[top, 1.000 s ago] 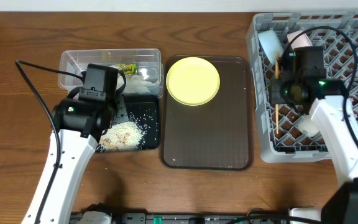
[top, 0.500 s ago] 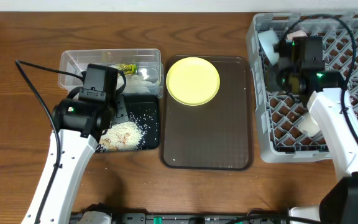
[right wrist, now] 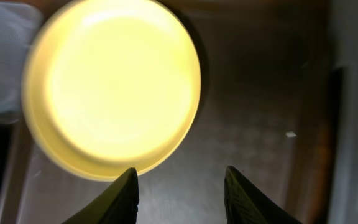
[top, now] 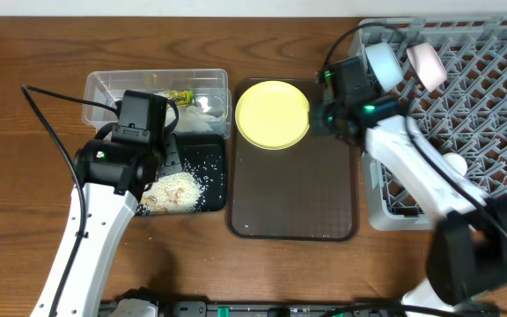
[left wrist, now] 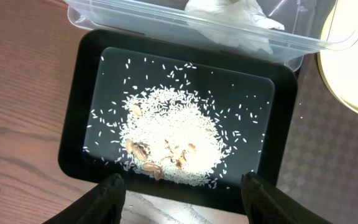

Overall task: Sort waste into correct bins and load items into the dishwasher rack
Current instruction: 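Move the right gripper to the yellow plate and grasp its edge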

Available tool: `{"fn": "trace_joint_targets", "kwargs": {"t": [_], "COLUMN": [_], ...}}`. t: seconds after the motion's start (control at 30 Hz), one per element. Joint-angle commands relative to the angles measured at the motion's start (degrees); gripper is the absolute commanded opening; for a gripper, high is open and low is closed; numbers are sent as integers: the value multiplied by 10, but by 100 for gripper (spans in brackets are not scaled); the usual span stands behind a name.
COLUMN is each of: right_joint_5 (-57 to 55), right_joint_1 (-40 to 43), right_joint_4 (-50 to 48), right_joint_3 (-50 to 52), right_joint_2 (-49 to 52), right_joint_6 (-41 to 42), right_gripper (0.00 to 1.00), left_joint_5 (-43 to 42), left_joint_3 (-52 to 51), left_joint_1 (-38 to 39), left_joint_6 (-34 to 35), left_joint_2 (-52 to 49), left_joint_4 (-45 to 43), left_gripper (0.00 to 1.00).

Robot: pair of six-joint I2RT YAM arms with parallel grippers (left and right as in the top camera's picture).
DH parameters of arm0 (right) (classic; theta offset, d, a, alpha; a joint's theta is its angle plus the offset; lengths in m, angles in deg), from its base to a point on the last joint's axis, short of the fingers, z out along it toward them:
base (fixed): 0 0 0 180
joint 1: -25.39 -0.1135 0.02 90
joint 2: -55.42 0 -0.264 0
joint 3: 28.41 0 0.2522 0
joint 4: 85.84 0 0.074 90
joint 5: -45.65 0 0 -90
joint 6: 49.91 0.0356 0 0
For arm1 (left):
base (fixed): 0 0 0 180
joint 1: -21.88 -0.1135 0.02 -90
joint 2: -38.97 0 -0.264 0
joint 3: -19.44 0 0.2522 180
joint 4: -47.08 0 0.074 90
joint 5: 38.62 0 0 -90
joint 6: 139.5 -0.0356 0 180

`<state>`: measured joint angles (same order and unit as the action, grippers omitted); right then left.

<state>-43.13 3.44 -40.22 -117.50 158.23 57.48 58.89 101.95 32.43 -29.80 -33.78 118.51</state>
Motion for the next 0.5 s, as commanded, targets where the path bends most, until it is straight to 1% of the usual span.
{"fn": "trace_joint_targets", "kwargs": {"t": [0.0,0.13,0.2,0.33,0.4,0.47], "right_joint_5": [-29,-28,-20,-19,-19,-24], "right_joint_1": [-14,-21,-23,-25,-25,-25], "right_joint_4": [-23,-68,-85,-88,-79,-66], "right_joint_3": [-6,-6,-6,-6,-6,-6], "right_joint_2": [50,98,117,139,150,153], "right_joint_6": [81,137,151,165,165,167], "right_gripper": [43,42,41,38,31,22], "left_joint_5": [7,7,7,7,6,7], "left_joint_3": [-1,-1,-1,-1,-1,-1], "left_joint_1": [-2,-2,-2,-2,-2,-2], "left_joint_6": [5,6,6,6,6,6], "left_joint_2": [-1,-1,-1,-1,-1,-1], "left_joint_4": [2,2,2,2,2,2], "left_gripper": [63,63,63,63,63,63]}}
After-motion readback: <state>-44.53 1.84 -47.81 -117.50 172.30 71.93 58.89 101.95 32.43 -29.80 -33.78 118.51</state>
